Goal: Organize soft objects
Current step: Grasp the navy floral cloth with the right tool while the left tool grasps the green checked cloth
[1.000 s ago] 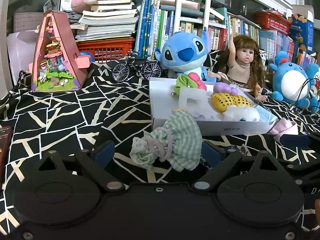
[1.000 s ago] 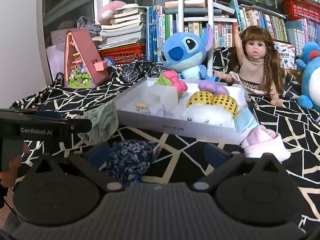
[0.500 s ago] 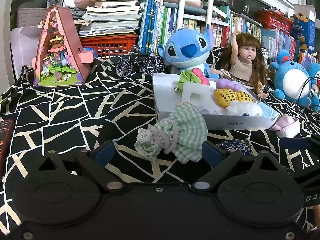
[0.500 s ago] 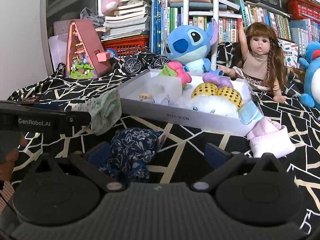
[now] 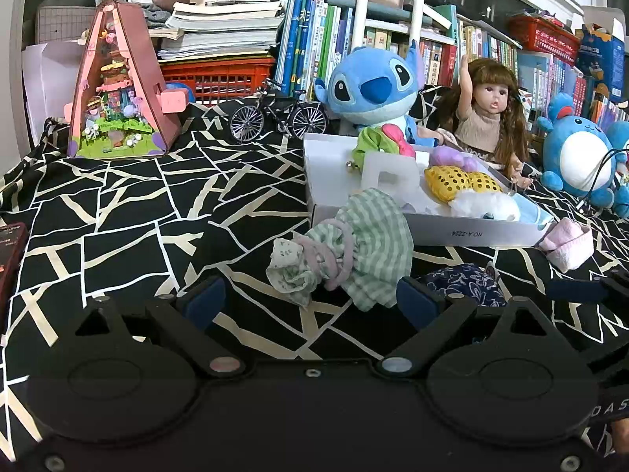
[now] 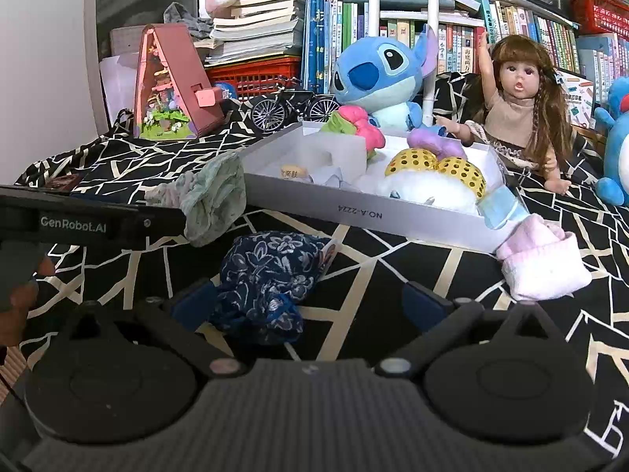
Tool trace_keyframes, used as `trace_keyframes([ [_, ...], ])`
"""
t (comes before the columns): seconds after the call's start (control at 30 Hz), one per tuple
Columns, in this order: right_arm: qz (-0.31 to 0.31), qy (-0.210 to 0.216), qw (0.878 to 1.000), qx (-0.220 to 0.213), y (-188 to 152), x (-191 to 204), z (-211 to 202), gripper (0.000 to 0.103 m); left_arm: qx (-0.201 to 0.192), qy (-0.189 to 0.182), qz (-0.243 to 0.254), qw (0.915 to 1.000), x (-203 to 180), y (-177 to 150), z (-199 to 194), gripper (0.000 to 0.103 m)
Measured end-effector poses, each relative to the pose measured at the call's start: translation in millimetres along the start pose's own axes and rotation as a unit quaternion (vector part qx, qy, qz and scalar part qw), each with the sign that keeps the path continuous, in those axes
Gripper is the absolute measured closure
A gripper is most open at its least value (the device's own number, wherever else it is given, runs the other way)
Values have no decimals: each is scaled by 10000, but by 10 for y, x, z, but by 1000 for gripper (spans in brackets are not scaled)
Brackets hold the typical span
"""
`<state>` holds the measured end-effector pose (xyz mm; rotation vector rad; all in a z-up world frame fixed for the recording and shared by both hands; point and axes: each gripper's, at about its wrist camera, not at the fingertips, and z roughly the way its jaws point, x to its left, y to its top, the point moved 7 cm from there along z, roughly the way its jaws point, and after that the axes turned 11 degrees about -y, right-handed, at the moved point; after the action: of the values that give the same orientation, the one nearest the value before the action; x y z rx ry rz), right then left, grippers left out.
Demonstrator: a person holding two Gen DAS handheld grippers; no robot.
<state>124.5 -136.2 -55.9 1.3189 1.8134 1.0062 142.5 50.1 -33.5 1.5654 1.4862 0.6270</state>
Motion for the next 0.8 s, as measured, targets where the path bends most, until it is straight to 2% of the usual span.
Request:
trace_keyframes([
  [0.57,-150,207,9997,37,22,243,108,0,-30,-268,-259,9993,-100,170,202,7],
  [0.8,-212,175,9996,111,39,306,179,0,125,-246,-465,9985,-89,176,395,7],
])
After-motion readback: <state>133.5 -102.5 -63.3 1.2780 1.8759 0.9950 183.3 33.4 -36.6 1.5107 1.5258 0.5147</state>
